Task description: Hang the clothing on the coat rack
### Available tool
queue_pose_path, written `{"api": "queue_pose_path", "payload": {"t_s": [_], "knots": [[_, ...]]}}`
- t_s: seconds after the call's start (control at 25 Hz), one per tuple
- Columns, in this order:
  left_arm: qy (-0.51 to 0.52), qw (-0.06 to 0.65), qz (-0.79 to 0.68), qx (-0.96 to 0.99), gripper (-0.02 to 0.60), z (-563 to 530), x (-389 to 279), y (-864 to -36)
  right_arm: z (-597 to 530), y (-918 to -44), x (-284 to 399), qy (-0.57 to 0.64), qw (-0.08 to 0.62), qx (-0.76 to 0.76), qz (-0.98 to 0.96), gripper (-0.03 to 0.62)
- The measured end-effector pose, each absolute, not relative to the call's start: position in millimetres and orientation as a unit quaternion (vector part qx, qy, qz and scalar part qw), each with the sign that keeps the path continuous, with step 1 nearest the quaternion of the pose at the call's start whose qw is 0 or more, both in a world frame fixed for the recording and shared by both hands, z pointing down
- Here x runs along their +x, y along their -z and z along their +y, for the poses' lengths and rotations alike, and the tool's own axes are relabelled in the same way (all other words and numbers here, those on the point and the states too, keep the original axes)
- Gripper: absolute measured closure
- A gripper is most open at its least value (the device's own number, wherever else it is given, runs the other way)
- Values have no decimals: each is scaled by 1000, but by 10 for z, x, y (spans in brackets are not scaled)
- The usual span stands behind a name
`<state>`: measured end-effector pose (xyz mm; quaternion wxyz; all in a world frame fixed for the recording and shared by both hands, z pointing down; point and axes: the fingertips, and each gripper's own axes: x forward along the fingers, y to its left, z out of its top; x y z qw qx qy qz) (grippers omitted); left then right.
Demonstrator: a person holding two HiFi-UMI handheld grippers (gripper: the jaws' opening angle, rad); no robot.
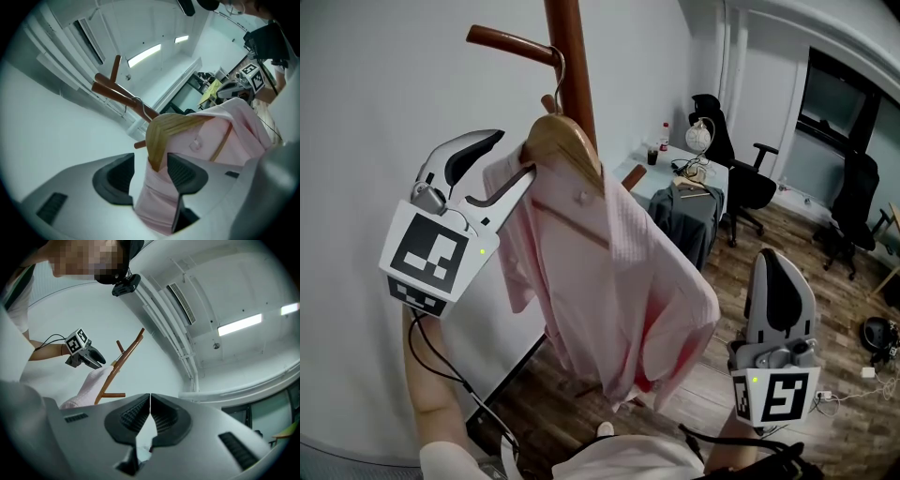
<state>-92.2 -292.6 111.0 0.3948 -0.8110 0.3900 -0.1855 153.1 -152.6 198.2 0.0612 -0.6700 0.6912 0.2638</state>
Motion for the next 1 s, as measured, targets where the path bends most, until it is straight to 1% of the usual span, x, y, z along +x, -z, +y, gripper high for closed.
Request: {"api": "queue_pose_path", "payload": {"t_s": [0.2,0.32,0.36,0.4,0.44,0.48,0.56,0.76,1.0], "knots": [[178,389,390,-815,351,-2825,-946,-1174,-1529,-2007,1496,-263,63,-663,698,572],[161,401,385,-815,355,-2723,-936,-1153,-1537,-2006,1466,-263,64,-659,702,572],[151,405,387,-815,368,-2690,-941,-1137,-1541,-2005,1456,-263,64,-658,703,572],[141,407,392,-813,398,-2659,-952,-1119,-1544,-2005,1446,-262,64,-656,704,572],[131,411,399,-809,449,-2630,-968,-1100,-1546,-2005,1437,-262,64,-655,706,572],[124,414,406,-805,483,-2607,-985,-1086,-1548,-2005,1431,-262,64,-654,707,572],[118,419,415,-799,517,-2578,-1004,-1087,-1551,-2002,1421,-262,65,-653,708,572],[131,407,416,-802,565,-2567,-995,-1210,-1559,-2004,1393,-259,66,-650,711,574],[143,394,405,-813,568,-2544,-947,-1344,-1534,-1980,1382,-273,63,-654,703,574]]}}
